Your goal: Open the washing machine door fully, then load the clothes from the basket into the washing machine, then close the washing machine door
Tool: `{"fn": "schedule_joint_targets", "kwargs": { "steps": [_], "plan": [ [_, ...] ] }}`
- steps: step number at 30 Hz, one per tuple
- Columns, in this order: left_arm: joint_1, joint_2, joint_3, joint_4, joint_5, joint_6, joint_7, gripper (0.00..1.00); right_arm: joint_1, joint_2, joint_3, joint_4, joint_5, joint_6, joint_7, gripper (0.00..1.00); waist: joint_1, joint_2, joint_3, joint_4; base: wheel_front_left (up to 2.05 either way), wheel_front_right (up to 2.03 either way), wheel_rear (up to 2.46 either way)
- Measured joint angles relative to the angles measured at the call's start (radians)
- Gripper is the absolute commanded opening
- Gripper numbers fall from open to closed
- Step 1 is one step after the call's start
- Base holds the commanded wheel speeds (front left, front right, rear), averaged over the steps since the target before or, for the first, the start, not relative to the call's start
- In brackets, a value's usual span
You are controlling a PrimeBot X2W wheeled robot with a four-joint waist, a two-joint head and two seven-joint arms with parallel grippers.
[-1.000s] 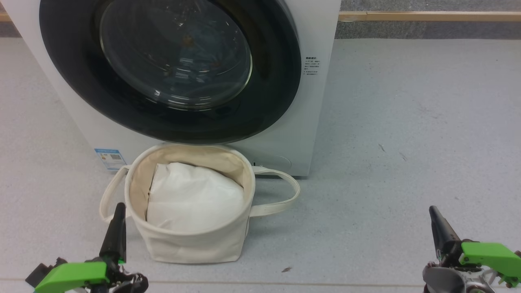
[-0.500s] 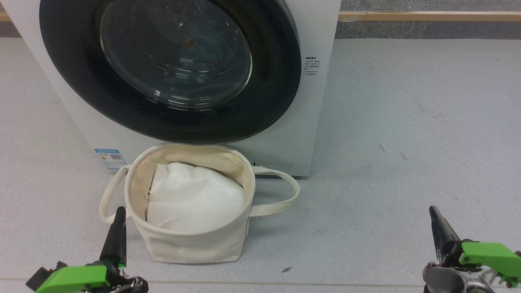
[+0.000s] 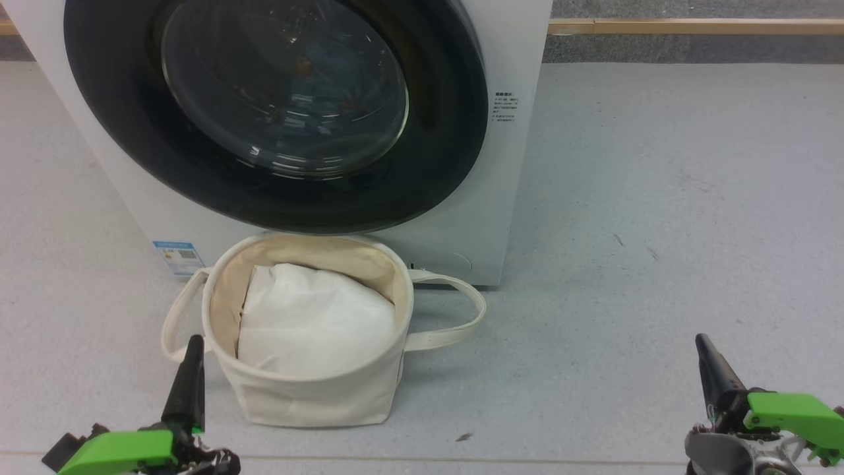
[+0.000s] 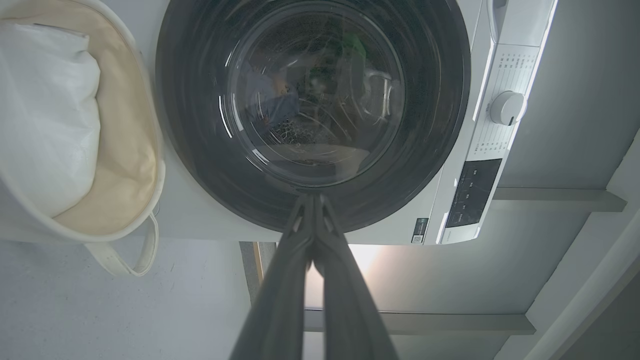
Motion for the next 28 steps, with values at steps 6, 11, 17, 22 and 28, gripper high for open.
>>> {"fn": "schedule_joint_targets", "kwargs": {
  "steps": [6, 11, 17, 22, 28],
  "plan": [
    [0.0, 0.0, 0.0, 0.0, 0.0, 0.0, 0.0, 0.0, 0.0, 0.0, 0.0, 0.0, 0.0, 0.0, 0.0, 0.0, 0.0, 0.0, 0.0, 0.0, 0.0, 0.0, 0.0],
    [0.0, 0.0, 0.0, 0.0, 0.0, 0.0, 0.0, 0.0, 0.0, 0.0, 0.0, 0.0, 0.0, 0.0, 0.0, 0.0, 0.0, 0.0, 0.0, 0.0, 0.0, 0.0, 0.0],
    [0.0, 0.0, 0.0, 0.0, 0.0, 0.0, 0.0, 0.0, 0.0, 0.0, -0.001, 0.0, 0.0, 0.0, 0.0, 0.0, 0.0, 0.0, 0.0, 0.0, 0.0, 0.0, 0.0],
    [0.0, 0.0, 0.0, 0.0, 0.0, 0.0, 0.0, 0.0, 0.0, 0.0, -0.001, 0.0, 0.0, 0.0, 0.0, 0.0, 0.0, 0.0, 0.0, 0.0, 0.0, 0.0, 0.0],
    [0.0, 0.0, 0.0, 0.0, 0.0, 0.0, 0.0, 0.0, 0.0, 0.0, -0.002, 0.0, 0.0, 0.0, 0.0, 0.0, 0.0, 0.0, 0.0, 0.0, 0.0, 0.0, 0.0]
  ]
}}
